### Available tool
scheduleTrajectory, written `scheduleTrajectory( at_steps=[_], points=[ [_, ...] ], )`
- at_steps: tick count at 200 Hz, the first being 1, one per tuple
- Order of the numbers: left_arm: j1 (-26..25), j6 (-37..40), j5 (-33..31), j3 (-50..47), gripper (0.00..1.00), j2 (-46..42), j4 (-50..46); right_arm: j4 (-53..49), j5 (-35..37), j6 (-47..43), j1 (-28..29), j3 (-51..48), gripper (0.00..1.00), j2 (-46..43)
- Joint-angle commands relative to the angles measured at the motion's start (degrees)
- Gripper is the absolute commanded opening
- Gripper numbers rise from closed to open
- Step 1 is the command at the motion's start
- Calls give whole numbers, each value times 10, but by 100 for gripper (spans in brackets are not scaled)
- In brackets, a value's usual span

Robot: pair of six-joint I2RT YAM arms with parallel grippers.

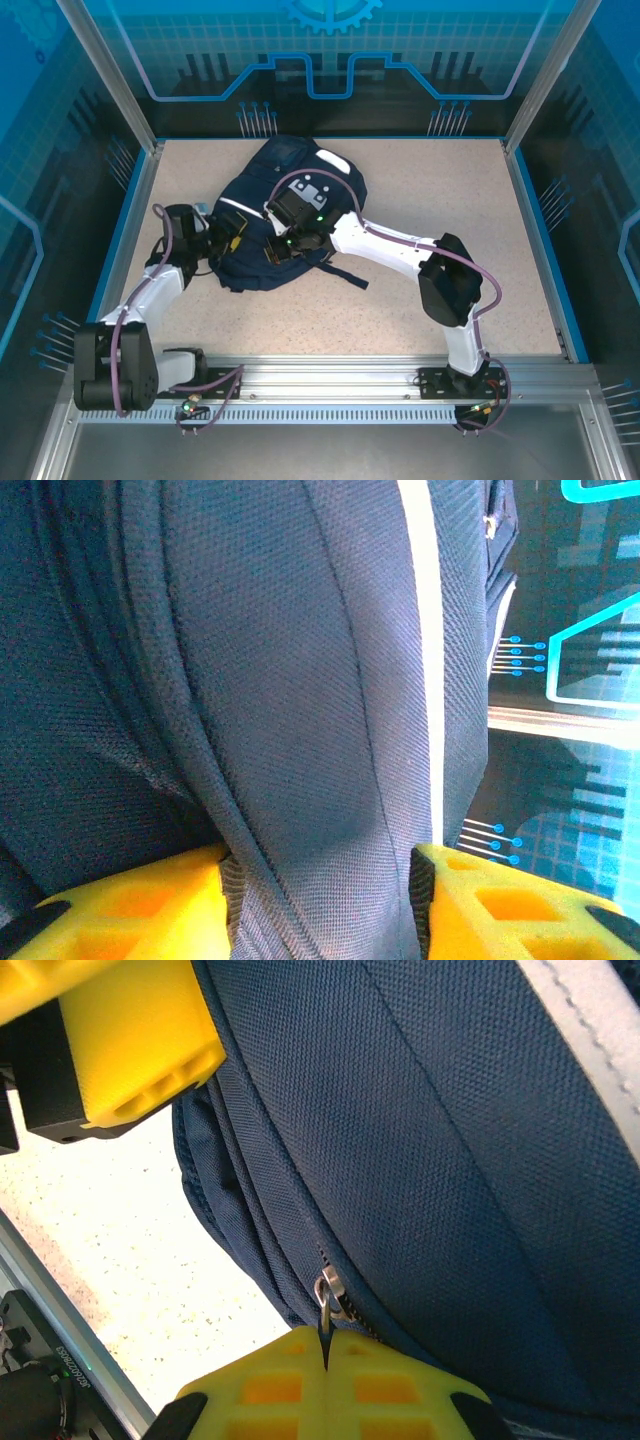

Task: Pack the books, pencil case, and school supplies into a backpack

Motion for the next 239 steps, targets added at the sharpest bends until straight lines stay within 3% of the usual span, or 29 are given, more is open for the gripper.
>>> scheduleTrajectory(
  at_steps=[1, 37, 76, 130, 200, 209, 229, 239],
  points=[
    [-10, -21, 40, -3, 39, 22, 49, 18, -14, -5, 5, 14, 0, 1],
    [-10, -10, 14, -4, 14, 23, 37, -46, 69, -3, 4, -1, 0, -11],
    [-9, 11, -2, 1, 0, 17, 14, -79, 143, 5, -11, -77, 0, -62],
    [-10, 20, 3, 4, 0, 12, 5, -97, 197, 39, -55, -107, 0, -81],
    [-10, 57, 59, 21, 0, -1, -24, -102, 191, 73, -111, -59, 0, -57],
    [-10, 65, 62, 27, 12, -4, -37, -99, 192, 73, -118, -72, 0, -66],
    [-9, 82, 73, 41, 22, -11, -58, -92, 194, 67, -140, -107, 0, -96],
    [-9, 86, 77, 49, 32, -16, -63, -87, 190, 61, -154, -128, 0, -114]
  ],
)
